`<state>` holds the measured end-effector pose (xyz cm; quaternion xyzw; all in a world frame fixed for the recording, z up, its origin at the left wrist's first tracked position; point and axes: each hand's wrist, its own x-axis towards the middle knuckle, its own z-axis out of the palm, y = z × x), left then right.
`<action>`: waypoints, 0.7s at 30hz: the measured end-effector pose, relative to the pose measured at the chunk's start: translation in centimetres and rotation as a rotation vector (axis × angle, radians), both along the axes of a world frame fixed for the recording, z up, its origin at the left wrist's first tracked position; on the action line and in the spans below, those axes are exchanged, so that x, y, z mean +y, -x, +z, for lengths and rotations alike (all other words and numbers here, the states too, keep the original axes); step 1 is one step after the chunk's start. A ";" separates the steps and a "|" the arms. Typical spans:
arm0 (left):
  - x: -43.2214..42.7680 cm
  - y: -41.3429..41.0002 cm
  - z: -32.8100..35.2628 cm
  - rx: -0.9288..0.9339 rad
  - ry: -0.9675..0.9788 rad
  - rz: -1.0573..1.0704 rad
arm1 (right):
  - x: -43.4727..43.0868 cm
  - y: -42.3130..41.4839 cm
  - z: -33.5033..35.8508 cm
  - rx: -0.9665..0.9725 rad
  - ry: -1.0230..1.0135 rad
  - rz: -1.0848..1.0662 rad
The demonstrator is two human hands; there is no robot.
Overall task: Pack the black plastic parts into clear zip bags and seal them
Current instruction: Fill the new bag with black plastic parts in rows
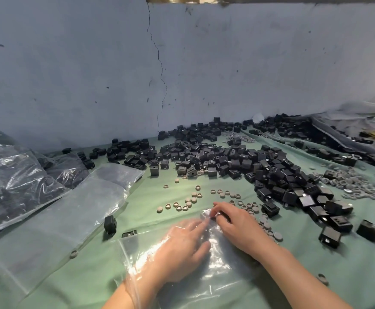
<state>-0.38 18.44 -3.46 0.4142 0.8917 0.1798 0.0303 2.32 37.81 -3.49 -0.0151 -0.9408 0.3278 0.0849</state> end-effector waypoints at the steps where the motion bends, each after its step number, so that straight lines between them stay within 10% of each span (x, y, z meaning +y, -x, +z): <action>1: 0.0 -0.1 0.0 -0.008 -0.014 -0.004 | 0.0 -0.1 0.0 -0.004 -0.003 0.000; 21: -6.7 -0.8 1.0 -0.189 -0.013 0.046 | -0.4 0.1 0.2 -0.064 -0.064 -0.004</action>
